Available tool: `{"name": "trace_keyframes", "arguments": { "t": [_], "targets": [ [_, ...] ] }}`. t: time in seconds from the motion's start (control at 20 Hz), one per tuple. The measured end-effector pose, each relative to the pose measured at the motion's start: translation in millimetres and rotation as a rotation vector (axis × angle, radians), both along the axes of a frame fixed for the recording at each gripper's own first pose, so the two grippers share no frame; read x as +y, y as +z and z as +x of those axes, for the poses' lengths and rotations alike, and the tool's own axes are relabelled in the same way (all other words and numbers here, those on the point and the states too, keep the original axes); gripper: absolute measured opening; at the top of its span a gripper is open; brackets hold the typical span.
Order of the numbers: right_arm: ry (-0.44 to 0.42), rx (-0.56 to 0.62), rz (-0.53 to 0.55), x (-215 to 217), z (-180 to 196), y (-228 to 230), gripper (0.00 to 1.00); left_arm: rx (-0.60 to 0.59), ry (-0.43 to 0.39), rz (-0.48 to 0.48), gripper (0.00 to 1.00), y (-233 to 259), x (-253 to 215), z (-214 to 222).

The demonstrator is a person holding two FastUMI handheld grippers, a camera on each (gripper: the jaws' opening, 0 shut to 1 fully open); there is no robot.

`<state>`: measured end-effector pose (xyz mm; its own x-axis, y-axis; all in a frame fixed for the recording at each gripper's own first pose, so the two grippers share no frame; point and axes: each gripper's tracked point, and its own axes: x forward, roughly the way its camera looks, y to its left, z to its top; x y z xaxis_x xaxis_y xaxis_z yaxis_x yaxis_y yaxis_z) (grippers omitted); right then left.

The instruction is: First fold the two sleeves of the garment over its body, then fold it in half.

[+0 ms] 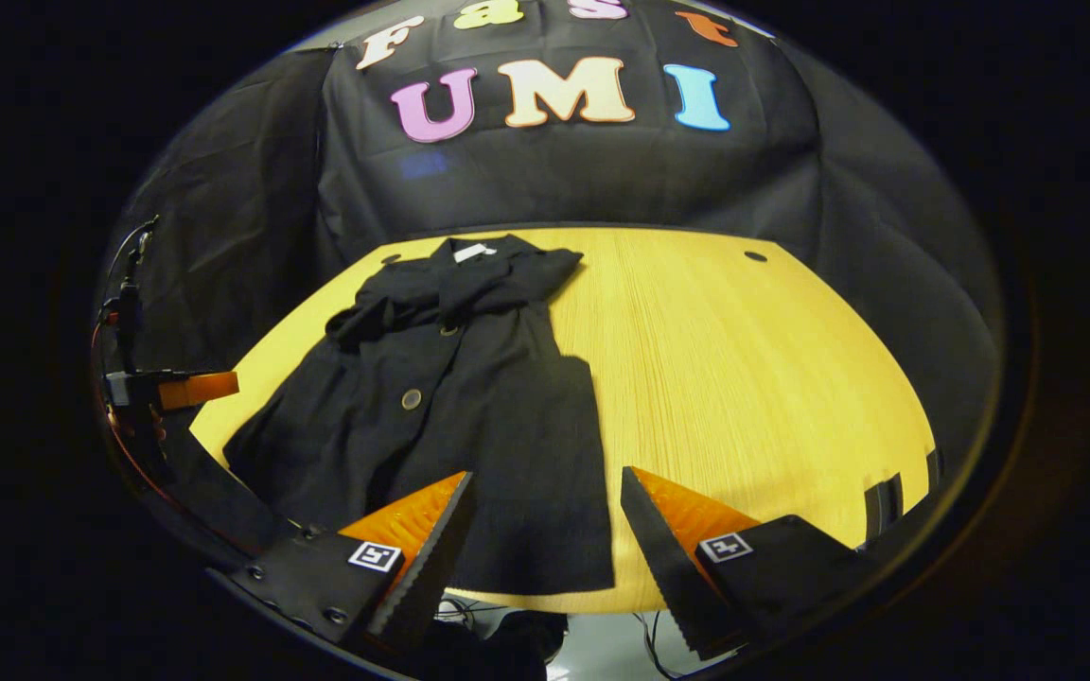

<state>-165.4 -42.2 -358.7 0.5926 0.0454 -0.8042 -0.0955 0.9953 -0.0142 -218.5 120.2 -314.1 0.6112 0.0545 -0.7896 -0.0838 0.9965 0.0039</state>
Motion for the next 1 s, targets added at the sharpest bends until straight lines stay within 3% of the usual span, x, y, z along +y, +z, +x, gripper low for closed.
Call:
{"name": "trace_keyframes", "arguments": {
  "t": [0.4, 0.65, 0.75, 0.8, 0.85, 0.95, 1.0],
  "targets": [
    [-0.075, 0.104, -0.073, -10, -20, -46, 0.98, 0.138, -0.017, -0.035, 0.94, -48, 8, -43],
    [-0.088, 0.105, -0.075, -6, -24, -51, 0.99, 0.091, -0.103, -0.03, 0.95, -46, 6, -40],
    [-0.074, 0.111, -0.058, 0, -25, -51, 0.94, 0.077, -0.111, -0.039, 0.93, -47, 6, -39],
    [-0.061, 0.12, -0.054, 4, -25, -52, 0.78, 0.076, -0.126, -0.044, 0.9, -49, 3, -38],
    [-0.046, 0.13, -0.043, 7, -25, -52, 0.63, 0.071, -0.14, -0.053, 0.82, -48, -3, -38],
    [-0.032, 0.144, -0.019, 15, -23, -52, 0.34, 0.071, -0.163, -0.079, 0.55, -48, -13, -37],
    [-0.034, 0.147, -0.017, 16, -23, -51, 0.19, 0.066, -0.179, -0.104, 0.46, -47, -21, -36]
  ]
}}
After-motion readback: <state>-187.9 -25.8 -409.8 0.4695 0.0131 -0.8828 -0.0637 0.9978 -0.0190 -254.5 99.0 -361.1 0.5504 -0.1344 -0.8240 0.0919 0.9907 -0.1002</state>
